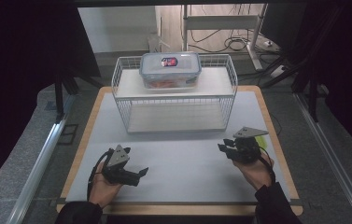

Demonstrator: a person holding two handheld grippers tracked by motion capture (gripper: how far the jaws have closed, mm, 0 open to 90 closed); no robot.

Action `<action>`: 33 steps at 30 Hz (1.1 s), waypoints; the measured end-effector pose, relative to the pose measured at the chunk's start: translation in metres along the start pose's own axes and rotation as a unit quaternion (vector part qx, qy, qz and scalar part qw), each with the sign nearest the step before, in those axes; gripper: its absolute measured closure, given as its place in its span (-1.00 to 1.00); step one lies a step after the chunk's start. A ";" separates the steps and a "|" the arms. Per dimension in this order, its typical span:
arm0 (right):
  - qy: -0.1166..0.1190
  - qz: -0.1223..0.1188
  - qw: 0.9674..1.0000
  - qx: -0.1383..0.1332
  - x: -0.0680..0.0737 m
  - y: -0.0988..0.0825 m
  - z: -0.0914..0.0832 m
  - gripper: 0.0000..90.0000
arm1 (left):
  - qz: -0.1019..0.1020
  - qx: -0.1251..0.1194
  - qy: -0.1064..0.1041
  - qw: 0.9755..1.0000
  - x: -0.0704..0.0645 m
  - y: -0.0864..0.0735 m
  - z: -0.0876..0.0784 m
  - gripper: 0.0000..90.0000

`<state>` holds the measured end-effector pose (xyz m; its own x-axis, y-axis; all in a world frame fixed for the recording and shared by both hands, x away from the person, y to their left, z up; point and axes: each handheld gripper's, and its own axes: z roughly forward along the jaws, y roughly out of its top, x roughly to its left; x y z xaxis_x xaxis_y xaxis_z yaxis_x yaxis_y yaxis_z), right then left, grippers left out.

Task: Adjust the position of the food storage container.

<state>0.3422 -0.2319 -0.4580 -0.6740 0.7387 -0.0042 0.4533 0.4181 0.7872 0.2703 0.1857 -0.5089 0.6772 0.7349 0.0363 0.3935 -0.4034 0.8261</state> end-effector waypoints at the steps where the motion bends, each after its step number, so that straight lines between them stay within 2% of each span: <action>1: -0.011 0.005 1.000 -0.006 -0.006 0.000 -0.003 0.66 | 0.001 0.001 0.000 1.000 0.000 0.000 0.000 -0.98; 2: -0.011 0.005 1.000 -0.006 -0.006 0.000 -0.003 0.66 | 0.001 0.001 0.000 1.000 0.000 0.000 0.000 -0.98; 3: -0.022 0.008 1.000 -0.012 -0.012 0.000 -0.006 0.83 | 0.001 0.003 0.001 1.000 0.000 0.000 0.001 -0.98; 5: -0.028 0.010 0.999 -0.014 -0.015 -0.001 -0.007 0.89 | 0.001 0.004 0.001 1.000 0.000 0.000 0.001 -0.98; 6: -0.041 0.014 0.999 -0.020 -0.021 -0.002 -0.010 0.99 | 0.001 0.004 0.001 1.000 0.000 0.000 0.001 -0.98; 8: -0.050 0.015 0.998 -0.022 -0.024 -0.002 -0.012 0.99 | 0.001 0.005 0.002 1.000 0.000 0.000 0.001 -0.98; 9: -0.068 0.021 0.997 -0.023 -0.031 -0.004 -0.015 0.99 | 0.001 0.006 0.002 1.000 0.000 0.000 0.001 -0.97; 10: -0.076 0.024 0.997 -0.025 -0.035 -0.005 -0.016 0.99 | 0.001 0.006 0.002 1.000 0.000 0.000 0.001 -0.97; 15: -0.098 0.047 0.994 -0.026 -0.052 -0.011 -0.022 0.99 | 0.002 0.006 0.002 1.000 0.000 0.000 0.002 -0.97; 17: -0.115 0.062 0.991 -0.029 -0.064 -0.016 -0.028 0.99 | 0.002 0.007 0.002 1.000 0.000 -0.001 0.002 -0.97; 19: -0.121 0.068 0.990 -0.030 -0.068 -0.018 -0.030 0.99 | 0.002 0.007 0.002 1.000 0.000 -0.001 0.002 -0.97; 20: -0.134 0.079 0.987 -0.031 -0.075 -0.021 -0.034 0.99 | 0.002 0.007 0.002 1.000 0.000 -0.001 0.002 -0.97; 23: -0.143 0.083 0.986 -0.033 -0.081 -0.024 -0.036 0.99 | 0.001 0.009 0.002 1.000 0.000 -0.001 0.003 -0.97; 25: -0.160 0.095 0.982 -0.030 -0.090 -0.029 -0.040 0.99 | 0.003 0.013 0.003 1.000 0.000 -0.001 0.003 -0.97; 28: -0.168 0.101 0.980 -0.028 -0.095 -0.032 -0.041 0.99 | 0.004 0.014 0.004 1.000 0.000 -0.001 0.004 -0.97; 30: -0.180 0.109 0.977 -0.022 -0.102 -0.038 -0.042 0.99 | 0.002 0.015 0.004 1.000 0.000 -0.001 0.004 -0.97; 33: -0.186 0.116 0.975 -0.014 -0.107 -0.042 -0.041 0.99 | 0.002 0.016 0.004 1.000 0.000 -0.001 0.005 -0.97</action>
<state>0.3716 -0.3503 -0.4655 -0.2939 0.9548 -0.0440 0.5486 0.2062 0.8102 0.2726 0.1836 -0.5125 0.6734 0.7380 0.0436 0.4113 -0.4231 0.8073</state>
